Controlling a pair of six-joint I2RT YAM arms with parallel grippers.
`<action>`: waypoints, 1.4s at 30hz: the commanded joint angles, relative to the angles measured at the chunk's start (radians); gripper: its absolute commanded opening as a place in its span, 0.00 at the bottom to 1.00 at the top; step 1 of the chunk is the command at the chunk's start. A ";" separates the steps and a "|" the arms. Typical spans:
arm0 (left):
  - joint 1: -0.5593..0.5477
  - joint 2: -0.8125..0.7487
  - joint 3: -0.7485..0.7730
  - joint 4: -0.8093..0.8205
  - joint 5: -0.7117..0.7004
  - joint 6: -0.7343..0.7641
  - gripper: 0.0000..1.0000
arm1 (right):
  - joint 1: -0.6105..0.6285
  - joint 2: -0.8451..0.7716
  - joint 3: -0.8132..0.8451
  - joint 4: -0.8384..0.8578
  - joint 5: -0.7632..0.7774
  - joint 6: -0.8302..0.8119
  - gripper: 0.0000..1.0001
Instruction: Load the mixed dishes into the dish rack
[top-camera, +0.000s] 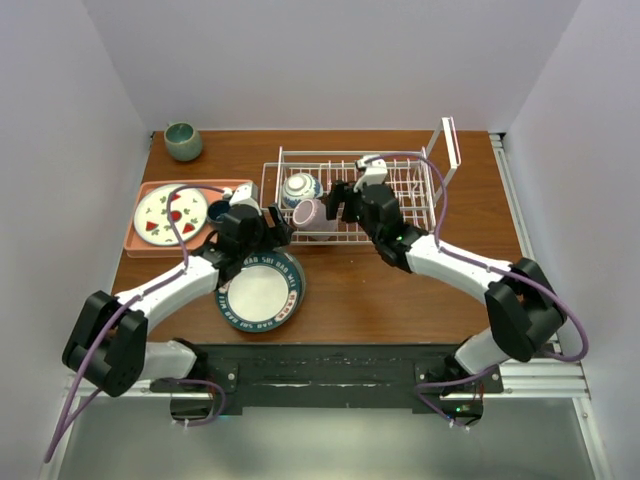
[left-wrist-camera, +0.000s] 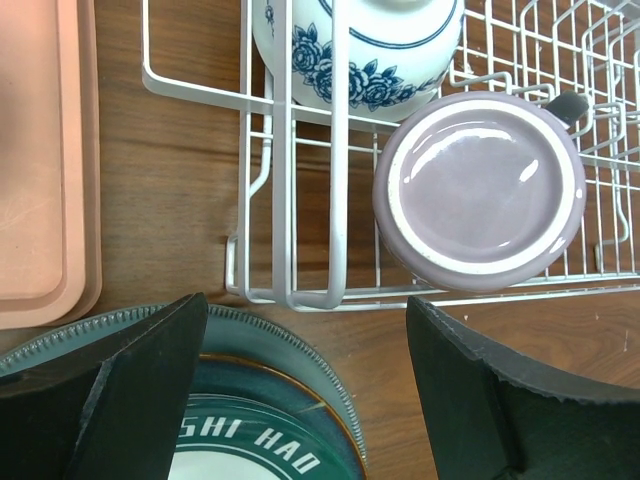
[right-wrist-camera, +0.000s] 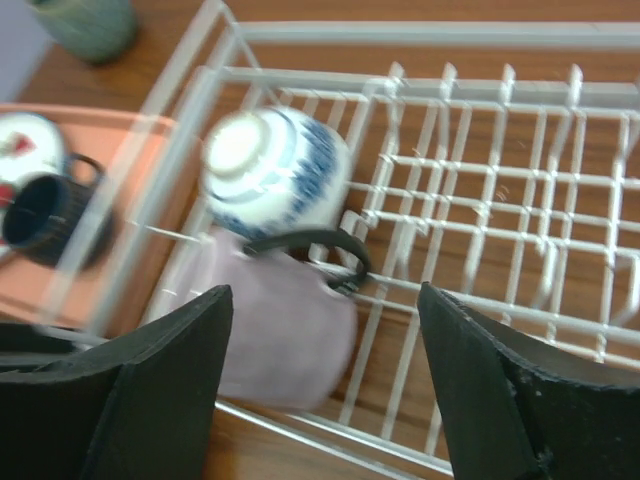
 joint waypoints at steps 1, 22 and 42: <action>0.009 -0.054 0.041 0.010 -0.035 0.010 0.86 | 0.011 -0.020 0.147 -0.187 -0.118 0.064 0.85; 0.010 0.013 0.029 0.026 -0.103 0.015 0.86 | 0.054 0.133 0.227 -0.437 -0.064 0.219 0.51; 0.010 0.053 0.038 0.032 -0.100 0.016 0.86 | 0.035 0.164 0.193 -0.467 -0.033 0.402 0.29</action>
